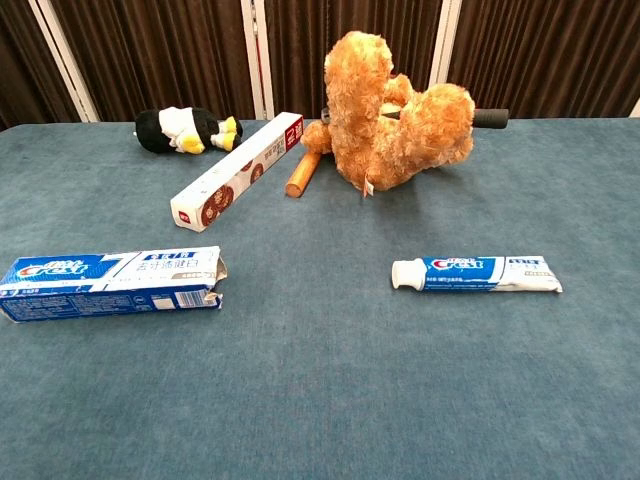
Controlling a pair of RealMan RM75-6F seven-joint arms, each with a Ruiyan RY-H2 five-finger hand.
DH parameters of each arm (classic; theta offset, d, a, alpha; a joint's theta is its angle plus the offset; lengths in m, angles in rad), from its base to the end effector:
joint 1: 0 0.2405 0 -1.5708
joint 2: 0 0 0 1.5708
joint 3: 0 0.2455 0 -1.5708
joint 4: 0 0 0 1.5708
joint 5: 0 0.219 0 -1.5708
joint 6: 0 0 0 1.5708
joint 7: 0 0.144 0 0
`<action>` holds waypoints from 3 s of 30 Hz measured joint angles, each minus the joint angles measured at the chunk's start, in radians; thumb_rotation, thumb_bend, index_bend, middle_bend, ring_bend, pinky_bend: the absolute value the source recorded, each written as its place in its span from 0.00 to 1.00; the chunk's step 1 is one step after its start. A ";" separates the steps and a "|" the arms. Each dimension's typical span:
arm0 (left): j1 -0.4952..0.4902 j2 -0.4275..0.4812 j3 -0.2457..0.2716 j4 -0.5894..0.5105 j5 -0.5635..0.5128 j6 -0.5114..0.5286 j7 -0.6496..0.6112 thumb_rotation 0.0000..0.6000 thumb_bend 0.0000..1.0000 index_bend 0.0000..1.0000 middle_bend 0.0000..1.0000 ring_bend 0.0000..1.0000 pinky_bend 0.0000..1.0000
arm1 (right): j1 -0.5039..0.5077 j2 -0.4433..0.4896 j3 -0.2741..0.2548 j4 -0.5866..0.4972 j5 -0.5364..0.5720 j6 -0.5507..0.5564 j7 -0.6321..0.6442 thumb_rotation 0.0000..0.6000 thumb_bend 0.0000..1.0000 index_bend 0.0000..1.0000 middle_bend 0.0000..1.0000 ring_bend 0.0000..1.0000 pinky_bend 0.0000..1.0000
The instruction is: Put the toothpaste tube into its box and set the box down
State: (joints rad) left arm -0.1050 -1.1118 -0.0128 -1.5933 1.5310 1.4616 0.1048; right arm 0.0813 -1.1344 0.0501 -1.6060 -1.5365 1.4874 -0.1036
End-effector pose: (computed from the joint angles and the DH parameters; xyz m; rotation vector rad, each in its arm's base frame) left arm -0.3066 0.1791 0.1406 -1.4952 -0.8176 -0.8011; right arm -0.3005 -0.1798 0.1403 1.4419 -0.8155 0.8547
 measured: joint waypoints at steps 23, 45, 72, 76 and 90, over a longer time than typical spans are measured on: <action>-0.006 0.011 0.005 -0.026 -0.018 -0.026 0.028 1.00 0.04 0.01 0.02 0.01 0.05 | 0.002 0.000 -0.002 -0.004 0.002 -0.006 0.000 1.00 0.39 0.00 0.00 0.00 0.04; -0.137 -0.048 -0.060 -0.143 -0.168 -0.226 0.259 1.00 0.13 0.14 0.17 0.14 0.27 | 0.006 -0.002 -0.007 -0.008 -0.009 -0.010 0.005 1.00 0.39 0.00 0.00 0.00 0.04; -0.402 -0.432 -0.137 -0.058 -0.542 -0.362 0.647 1.00 0.27 0.30 0.43 0.40 0.47 | 0.007 -0.005 -0.002 -0.003 -0.008 -0.005 0.030 1.00 0.39 0.00 0.00 0.00 0.04; -0.406 -0.444 -0.128 -0.049 -0.542 -0.353 0.644 1.00 0.33 0.34 0.49 0.45 0.50 | 0.007 -0.005 -0.002 -0.002 -0.008 -0.005 0.031 1.00 0.39 0.00 0.00 0.00 0.04; -0.417 -0.403 -0.117 -0.080 -0.400 -0.330 0.539 1.00 0.33 0.36 0.50 0.46 0.50 | 0.011 -0.004 0.000 -0.004 -0.008 -0.007 0.029 1.00 0.39 0.00 0.00 0.00 0.04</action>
State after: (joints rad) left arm -0.5216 -1.5145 -0.1294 -1.6730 1.1313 1.1316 0.6436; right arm 0.0920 -1.1389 0.0503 -1.6096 -1.5447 1.4803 -0.0747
